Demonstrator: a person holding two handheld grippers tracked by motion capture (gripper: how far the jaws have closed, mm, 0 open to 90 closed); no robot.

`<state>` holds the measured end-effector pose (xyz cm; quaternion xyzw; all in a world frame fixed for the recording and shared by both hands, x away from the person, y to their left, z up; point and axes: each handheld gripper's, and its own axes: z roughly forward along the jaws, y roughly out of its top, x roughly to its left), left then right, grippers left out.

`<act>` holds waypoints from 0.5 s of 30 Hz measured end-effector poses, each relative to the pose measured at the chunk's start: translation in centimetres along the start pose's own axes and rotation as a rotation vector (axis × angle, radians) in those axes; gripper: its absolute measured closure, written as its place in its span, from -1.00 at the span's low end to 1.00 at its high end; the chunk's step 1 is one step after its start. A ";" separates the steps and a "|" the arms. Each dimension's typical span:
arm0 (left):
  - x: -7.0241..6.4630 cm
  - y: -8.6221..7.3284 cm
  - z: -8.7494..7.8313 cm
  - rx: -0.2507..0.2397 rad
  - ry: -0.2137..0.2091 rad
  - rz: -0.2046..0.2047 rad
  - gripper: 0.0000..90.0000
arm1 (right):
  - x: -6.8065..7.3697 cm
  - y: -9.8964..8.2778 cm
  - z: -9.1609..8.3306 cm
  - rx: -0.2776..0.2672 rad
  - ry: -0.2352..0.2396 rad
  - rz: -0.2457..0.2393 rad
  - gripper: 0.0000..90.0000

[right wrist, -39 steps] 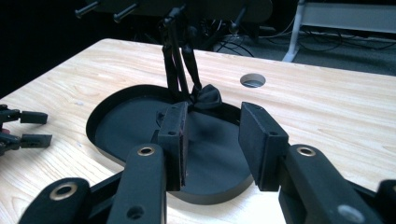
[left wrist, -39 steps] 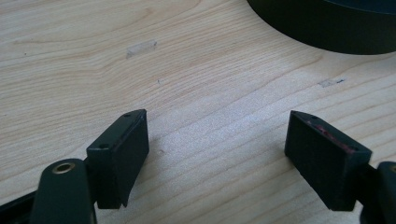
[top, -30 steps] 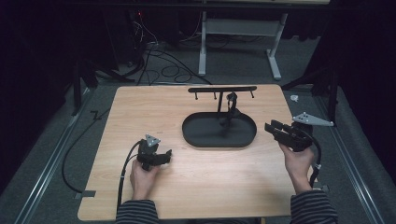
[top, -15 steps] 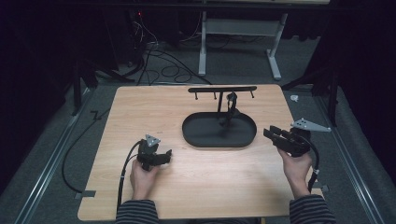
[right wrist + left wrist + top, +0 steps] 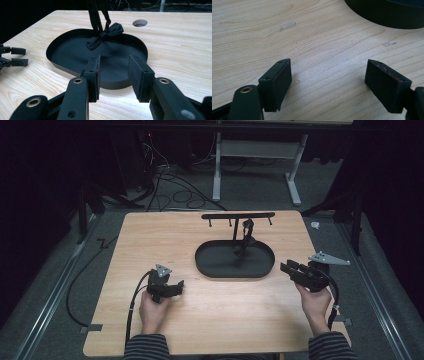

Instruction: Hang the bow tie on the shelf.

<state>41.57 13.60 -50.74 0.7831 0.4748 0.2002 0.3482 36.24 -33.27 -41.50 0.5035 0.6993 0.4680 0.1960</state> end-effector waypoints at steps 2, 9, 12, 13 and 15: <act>0.0 0.0 0.0 0.000 0.000 0.000 -0.51 | 0.1 -0.2 0.1 0.006 0.003 0.002 0.43; 0.0 0.0 0.0 0.000 0.000 0.000 -0.51 | 0.1 -0.7 0.5 0.019 0.007 0.009 0.43; 0.0 0.0 0.0 0.000 0.000 0.000 -0.51 | 0.2 -1.0 0.7 0.024 0.008 0.007 0.43; 0.0 0.0 0.0 0.000 0.000 0.000 -0.51 | 0.2 -1.1 0.8 0.028 0.009 0.010 0.42; 0.0 0.0 0.0 0.000 0.000 0.000 -0.51 | 0.2 -1.5 1.1 0.036 0.009 0.013 0.42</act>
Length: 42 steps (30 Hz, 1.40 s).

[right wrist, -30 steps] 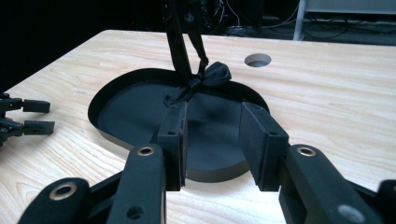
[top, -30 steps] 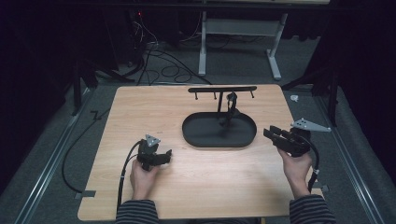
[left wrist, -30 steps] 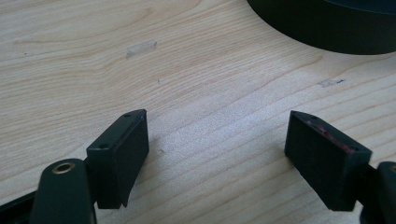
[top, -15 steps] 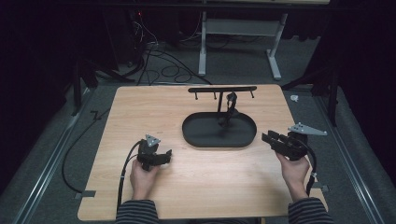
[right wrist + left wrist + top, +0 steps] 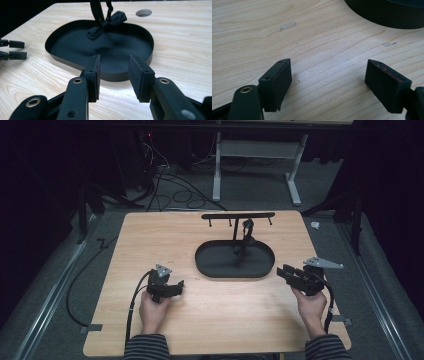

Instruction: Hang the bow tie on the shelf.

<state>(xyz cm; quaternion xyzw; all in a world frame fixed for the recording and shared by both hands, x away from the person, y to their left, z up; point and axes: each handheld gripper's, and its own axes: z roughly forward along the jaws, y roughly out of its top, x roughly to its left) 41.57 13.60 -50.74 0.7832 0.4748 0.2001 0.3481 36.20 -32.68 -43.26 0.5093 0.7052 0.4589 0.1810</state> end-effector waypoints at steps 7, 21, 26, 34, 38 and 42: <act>0.0 0.0 0.0 0.000 0.000 0.000 -0.51 | 0.3 -0.8 1.0 0.038 -0.007 -0.013 0.42; 0.0 0.0 0.0 0.000 0.000 0.000 -0.51 | 0.8 -2.1 2.8 0.082 -0.007 -0.020 0.40; 0.0 0.0 0.0 0.000 0.000 0.000 -0.51 | 1.0 -2.9 3.7 0.116 -0.023 -0.036 0.36; 0.0 0.0 0.0 0.000 0.000 0.000 -0.52 | 1.2 -3.9 5.0 0.158 -0.042 -0.052 0.29; 0.0 0.0 0.0 0.000 0.000 0.001 -0.52 | 1.4 -4.1 5.6 0.174 -0.066 -0.086 0.21; 0.0 0.0 0.0 0.001 0.000 0.001 -0.52 | 1.4 -4.2 5.9 0.179 -0.095 -0.096 0.15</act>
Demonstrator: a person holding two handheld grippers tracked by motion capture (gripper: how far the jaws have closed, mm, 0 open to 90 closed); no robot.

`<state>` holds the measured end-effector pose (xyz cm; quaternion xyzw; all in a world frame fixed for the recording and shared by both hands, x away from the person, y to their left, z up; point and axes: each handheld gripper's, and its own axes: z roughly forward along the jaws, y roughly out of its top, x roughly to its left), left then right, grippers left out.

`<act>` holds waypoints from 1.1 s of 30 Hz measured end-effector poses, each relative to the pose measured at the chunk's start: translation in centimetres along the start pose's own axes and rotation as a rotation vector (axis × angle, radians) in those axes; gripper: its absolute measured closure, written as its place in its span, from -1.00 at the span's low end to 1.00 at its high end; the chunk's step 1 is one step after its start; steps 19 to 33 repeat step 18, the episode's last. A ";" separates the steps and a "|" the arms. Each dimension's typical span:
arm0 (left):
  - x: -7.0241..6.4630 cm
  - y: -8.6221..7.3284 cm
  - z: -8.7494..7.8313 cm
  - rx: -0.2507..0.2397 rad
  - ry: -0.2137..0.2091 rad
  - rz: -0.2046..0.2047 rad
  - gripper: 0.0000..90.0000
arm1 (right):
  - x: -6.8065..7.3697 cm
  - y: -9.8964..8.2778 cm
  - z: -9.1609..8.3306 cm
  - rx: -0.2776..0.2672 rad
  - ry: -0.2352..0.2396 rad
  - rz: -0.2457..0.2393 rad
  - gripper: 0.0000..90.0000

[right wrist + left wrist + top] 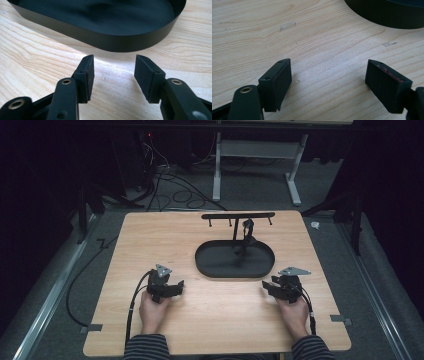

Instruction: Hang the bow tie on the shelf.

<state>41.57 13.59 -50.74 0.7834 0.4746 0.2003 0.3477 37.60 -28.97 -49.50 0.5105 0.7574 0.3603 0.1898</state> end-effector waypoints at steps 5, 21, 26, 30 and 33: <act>0.0 0.0 0.0 0.000 0.000 0.000 -0.52 | 0.3 -0.2 0.6 0.024 -0.039 -0.036 0.10; 0.0 0.0 0.0 -0.001 0.001 0.001 -0.52 | 0.5 -0.3 0.8 0.018 -0.056 -0.075 -0.01; 0.0 0.0 0.0 -0.001 0.001 0.001 -0.52 | 0.5 -0.3 0.8 0.018 -0.056 -0.075 -0.01; 0.0 0.0 0.0 -0.001 0.001 0.001 -0.52 | 0.5 -0.3 0.8 0.018 -0.056 -0.075 -0.01; 0.0 0.0 0.0 -0.001 0.001 0.001 -0.52 | 0.5 -0.3 0.8 0.018 -0.056 -0.075 -0.01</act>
